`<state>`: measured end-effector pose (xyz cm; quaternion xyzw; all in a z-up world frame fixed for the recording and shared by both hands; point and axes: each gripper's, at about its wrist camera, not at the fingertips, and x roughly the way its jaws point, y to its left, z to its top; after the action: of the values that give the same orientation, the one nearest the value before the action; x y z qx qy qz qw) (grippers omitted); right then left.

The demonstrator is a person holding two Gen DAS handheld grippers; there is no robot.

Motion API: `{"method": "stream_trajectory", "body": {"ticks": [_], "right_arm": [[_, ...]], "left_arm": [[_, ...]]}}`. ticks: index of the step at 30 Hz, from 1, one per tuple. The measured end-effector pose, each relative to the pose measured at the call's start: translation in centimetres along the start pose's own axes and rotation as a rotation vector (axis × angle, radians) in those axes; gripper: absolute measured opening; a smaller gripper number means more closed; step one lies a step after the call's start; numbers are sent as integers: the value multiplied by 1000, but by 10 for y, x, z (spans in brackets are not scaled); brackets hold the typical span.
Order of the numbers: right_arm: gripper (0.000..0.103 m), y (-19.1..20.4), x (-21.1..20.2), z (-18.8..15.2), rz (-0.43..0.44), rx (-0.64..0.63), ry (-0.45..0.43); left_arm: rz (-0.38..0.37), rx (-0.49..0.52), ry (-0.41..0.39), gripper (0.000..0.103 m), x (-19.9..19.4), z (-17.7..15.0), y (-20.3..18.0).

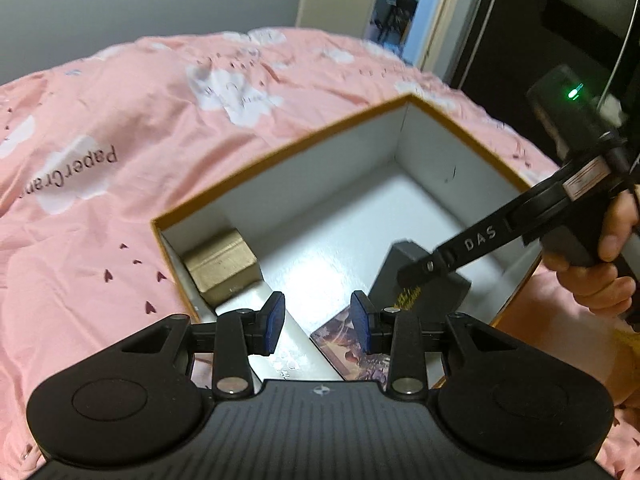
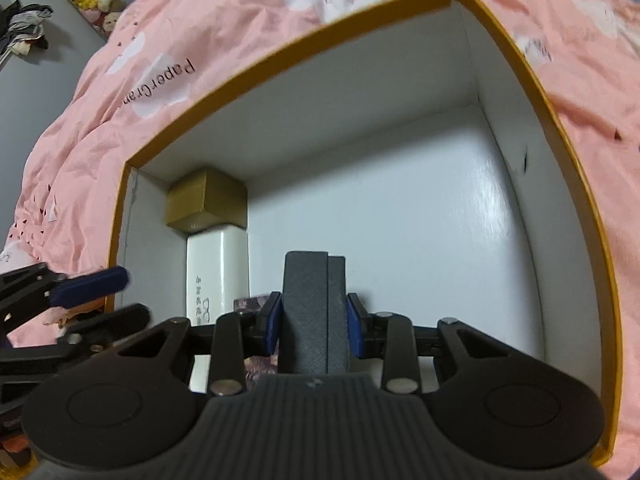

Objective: Organize objects
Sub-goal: 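Lower both boxes into the orange box and open both grippers, then withdraw both grippers from the orange box toward the plush toys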

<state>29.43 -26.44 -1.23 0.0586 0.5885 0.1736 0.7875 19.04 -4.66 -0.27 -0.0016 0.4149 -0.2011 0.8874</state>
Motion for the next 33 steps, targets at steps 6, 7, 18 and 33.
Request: {"method": "stream_trajectory", "body": {"ticks": [6,7,18,33], "right_arm": [[46,6,1,-1,-130,-95,25],[46,7,1,-1,-155,-109,26],[43,5,15,1,-186,-129,81],[40,54,-38,-34,-115,-255,-183]], "left_arm": [[53,-38,-44,41,-17,-7,3],[60,-46,-49,41,-20,-9,4],[115,-162,-93,41,-53,-19,21],[256,-327,-151,41,-127,-36,53]]}}
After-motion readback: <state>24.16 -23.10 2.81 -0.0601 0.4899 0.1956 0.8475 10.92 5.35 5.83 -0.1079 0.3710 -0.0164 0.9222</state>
